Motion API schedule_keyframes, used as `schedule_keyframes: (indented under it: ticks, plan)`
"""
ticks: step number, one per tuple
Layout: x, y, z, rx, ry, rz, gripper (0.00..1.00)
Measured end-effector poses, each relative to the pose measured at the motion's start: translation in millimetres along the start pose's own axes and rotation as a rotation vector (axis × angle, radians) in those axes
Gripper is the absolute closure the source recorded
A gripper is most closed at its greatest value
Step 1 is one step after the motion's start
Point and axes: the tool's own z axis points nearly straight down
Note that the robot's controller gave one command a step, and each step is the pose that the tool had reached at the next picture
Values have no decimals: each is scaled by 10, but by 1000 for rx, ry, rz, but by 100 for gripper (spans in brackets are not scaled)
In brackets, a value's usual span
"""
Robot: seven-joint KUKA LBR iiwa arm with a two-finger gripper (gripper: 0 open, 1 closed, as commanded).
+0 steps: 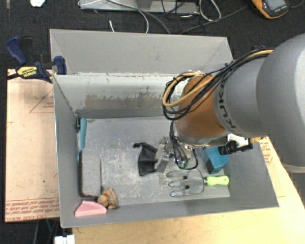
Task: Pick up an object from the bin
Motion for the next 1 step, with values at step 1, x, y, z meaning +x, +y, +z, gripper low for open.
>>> schedule_keyframes:
  ticks: [1]
  plan:
    - [11,50,-34,-1,-1,-8,100]
